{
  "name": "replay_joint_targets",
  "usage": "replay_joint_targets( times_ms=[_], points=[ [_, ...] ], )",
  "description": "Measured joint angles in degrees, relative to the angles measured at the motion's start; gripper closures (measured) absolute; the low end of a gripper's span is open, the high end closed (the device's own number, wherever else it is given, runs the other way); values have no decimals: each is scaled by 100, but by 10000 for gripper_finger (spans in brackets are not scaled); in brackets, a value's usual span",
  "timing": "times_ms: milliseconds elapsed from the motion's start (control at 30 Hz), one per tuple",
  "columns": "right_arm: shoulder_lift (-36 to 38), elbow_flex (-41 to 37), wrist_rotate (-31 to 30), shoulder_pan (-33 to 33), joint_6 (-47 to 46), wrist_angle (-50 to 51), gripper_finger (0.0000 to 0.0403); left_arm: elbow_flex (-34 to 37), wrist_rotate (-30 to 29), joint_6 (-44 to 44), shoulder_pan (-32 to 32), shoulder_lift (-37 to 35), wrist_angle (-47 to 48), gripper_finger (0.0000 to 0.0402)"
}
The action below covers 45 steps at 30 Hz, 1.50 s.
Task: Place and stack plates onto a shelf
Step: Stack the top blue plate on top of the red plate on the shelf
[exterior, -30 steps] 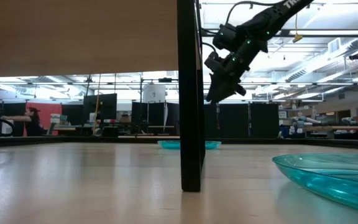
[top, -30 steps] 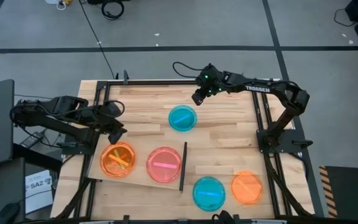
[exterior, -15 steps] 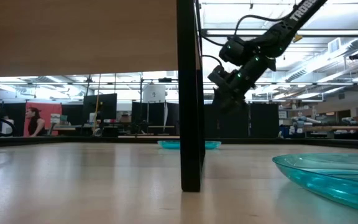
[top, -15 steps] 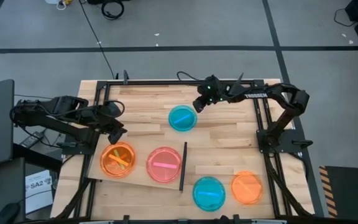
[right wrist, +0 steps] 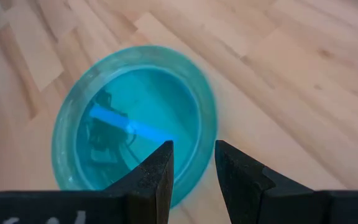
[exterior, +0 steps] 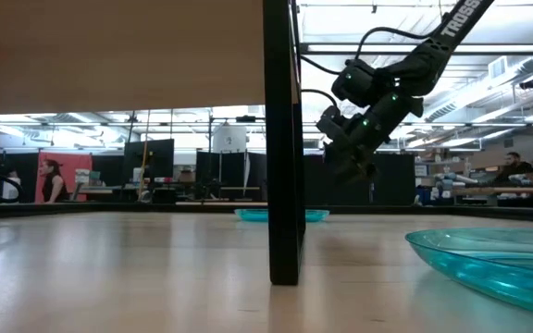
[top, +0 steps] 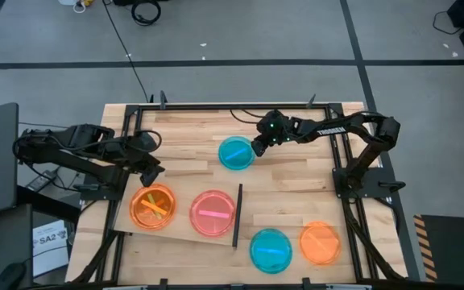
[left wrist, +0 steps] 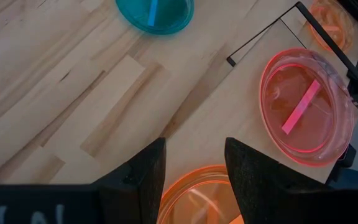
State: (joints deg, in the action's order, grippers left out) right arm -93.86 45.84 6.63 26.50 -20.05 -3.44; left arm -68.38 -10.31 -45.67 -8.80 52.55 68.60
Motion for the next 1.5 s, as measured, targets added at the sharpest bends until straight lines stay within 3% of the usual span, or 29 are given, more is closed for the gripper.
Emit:
replay_joint_targets(
  times_ms=[433, 833, 1167, 1500],
  points=[
    [-107, -1, -555, -153, -331, -35, 278, 0, 0, 0, 0, 1, -2, 230],
    [-1025, 13, -314, -168, -442, -785, 278, -4, -2, 0, -2, -2, -2, 230],
    [-1150, 14, -253, -172, -359, -1042, 281, -4, -2, 0, -2, -2, -4, 230],
    [-1163, 5, -271, -161, -389, -1100, 352, -4, -17, 0, -2, 1, -4, 230]
  ],
)
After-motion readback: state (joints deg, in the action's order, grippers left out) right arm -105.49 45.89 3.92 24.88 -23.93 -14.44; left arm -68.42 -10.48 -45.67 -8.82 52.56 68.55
